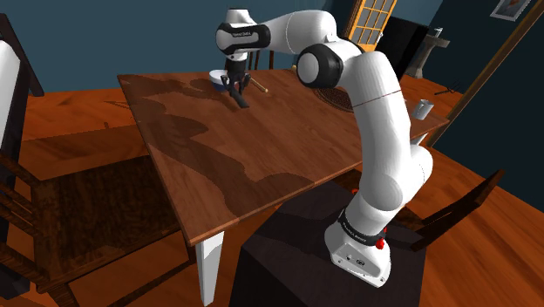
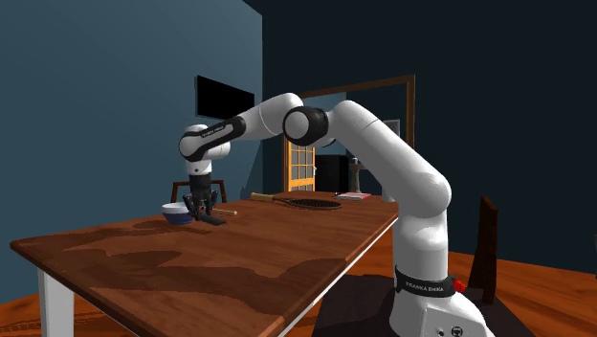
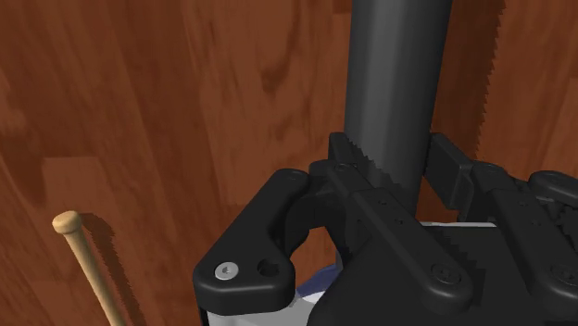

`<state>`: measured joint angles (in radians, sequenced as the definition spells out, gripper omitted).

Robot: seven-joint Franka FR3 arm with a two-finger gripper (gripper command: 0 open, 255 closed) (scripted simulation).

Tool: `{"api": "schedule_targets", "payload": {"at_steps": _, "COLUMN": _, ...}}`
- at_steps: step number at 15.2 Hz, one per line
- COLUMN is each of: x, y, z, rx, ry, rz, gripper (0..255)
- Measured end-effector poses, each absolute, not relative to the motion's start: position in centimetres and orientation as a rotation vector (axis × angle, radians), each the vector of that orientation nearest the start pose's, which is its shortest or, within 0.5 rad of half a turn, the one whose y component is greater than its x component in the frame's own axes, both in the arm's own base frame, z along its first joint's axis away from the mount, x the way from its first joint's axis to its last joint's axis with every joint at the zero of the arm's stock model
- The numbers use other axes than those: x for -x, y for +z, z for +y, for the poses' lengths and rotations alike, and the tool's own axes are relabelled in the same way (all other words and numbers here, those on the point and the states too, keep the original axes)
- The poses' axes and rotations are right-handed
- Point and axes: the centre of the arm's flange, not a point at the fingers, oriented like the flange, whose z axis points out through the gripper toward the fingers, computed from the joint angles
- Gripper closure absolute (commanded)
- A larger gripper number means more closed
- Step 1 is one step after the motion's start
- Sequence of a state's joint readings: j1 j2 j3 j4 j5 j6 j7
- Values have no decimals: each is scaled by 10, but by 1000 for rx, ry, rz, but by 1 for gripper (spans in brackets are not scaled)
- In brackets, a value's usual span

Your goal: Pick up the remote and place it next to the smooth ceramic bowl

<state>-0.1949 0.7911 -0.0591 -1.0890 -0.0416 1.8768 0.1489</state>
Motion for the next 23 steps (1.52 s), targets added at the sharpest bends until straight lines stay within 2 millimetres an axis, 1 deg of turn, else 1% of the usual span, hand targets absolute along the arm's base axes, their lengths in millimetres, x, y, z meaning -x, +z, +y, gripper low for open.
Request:
{"api": "schedule_targets", "payload": {"at_steps": 4, "x": -741, "y": 331, "z": -181, "rx": 3167, "ry": 10, "rz": 597, "gripper": 255}}
{"api": "schedule_targets", "payload": {"at_steps": 10, "x": -740, "y": 328, "z": -180, "rx": 3167, "ry": 9, "rz": 597, "gripper": 255}}
{"api": "schedule_targets", "payload": {"at_steps": 11, "x": -740, "y": 328, "z": -180, "rx": 3167, "ry": 9, "rz": 597, "gripper": 0}}
{"api": "schedule_targets", "payload": {"at_steps": 17, "x": -740, "y": 328, "z": -180, "rx": 3167, "ry": 9, "rz": 597, "gripper": 0}}
{"api": "schedule_targets", "payload": {"at_steps": 18, "x": -739, "y": 333, "z": -180, "rx": 3167, "ry": 9, "rz": 597, "gripper": 0}}
{"api": "schedule_targets", "payload": {"at_steps": 21, "x": -740, "y": 366, "z": -179, "rx": 3168, "ry": 8, "rz": 598, "gripper": 0}}
{"api": "schedule_targets", "payload": {"at_steps": 23, "x": -740, "y": 375, "z": -177, "rx": 3167, "ry": 7, "rz": 597, "gripper": 0}}
